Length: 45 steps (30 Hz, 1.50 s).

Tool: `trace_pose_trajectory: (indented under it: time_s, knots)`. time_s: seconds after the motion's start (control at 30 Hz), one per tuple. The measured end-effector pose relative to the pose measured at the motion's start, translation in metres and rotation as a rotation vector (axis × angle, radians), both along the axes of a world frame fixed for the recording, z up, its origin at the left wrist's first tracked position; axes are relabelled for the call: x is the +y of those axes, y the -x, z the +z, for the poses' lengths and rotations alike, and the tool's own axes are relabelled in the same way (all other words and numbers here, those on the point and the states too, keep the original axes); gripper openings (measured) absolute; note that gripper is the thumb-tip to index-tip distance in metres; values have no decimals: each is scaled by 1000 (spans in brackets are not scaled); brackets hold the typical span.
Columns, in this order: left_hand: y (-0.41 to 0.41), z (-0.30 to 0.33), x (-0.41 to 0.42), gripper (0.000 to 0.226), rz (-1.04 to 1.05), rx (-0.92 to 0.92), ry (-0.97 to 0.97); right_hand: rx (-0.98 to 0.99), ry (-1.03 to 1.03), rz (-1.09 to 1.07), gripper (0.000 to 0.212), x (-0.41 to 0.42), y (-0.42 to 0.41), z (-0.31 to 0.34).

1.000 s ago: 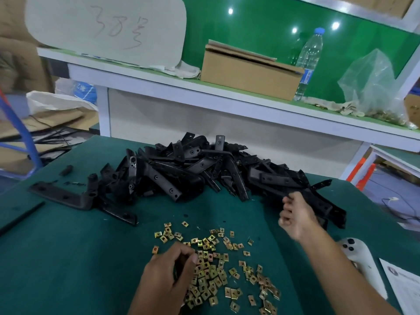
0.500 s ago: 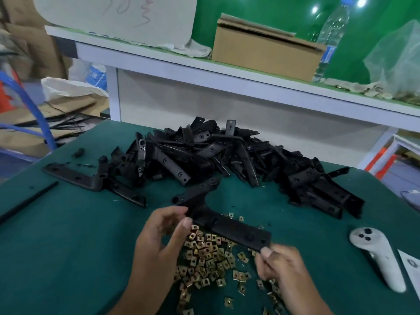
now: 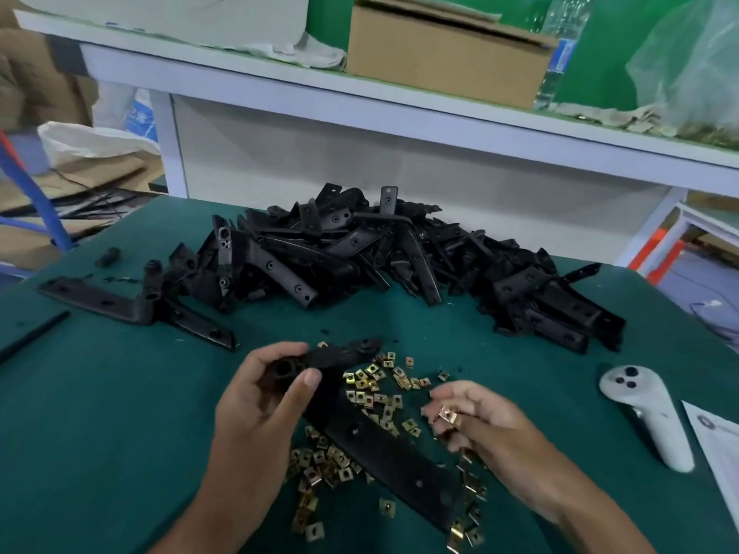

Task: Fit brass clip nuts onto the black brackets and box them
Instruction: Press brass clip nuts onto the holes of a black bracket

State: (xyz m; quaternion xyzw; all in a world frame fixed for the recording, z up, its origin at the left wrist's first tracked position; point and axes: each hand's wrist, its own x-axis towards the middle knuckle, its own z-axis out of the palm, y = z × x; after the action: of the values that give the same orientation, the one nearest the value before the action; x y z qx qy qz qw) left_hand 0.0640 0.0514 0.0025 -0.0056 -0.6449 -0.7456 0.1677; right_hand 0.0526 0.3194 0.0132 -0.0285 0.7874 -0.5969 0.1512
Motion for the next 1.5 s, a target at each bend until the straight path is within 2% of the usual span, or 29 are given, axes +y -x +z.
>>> trace_pose_trajectory:
  time_s: [0.17,0.3,0.47,0.53,0.67,0.9,1.1,1.5]
  knots:
    - [-10,-6,16,27,-224,41,164,66,87,-82,26,-3,1,1]
    - [-8,-19,15,26,-364,1,160,78,176,-169,28,-5,2,2]
    - [-3,-33,12,49,-441,-52,193,-34,341,-265,39,-8,2,6]
    - [-4,-35,12,53,-472,-63,197,-70,388,-258,39,-9,2,7]
    - [-4,-38,13,58,-507,-113,143,-125,466,-149,22,-9,-2,7]
    - [-6,-36,14,59,-508,-117,130,-56,294,-15,29,-12,-8,10]
    - [-6,-35,15,55,-501,-102,179,27,158,-29,17,-17,-11,11]
    - [-10,-31,16,52,-477,-55,270,72,8,70,15,-22,-17,16]
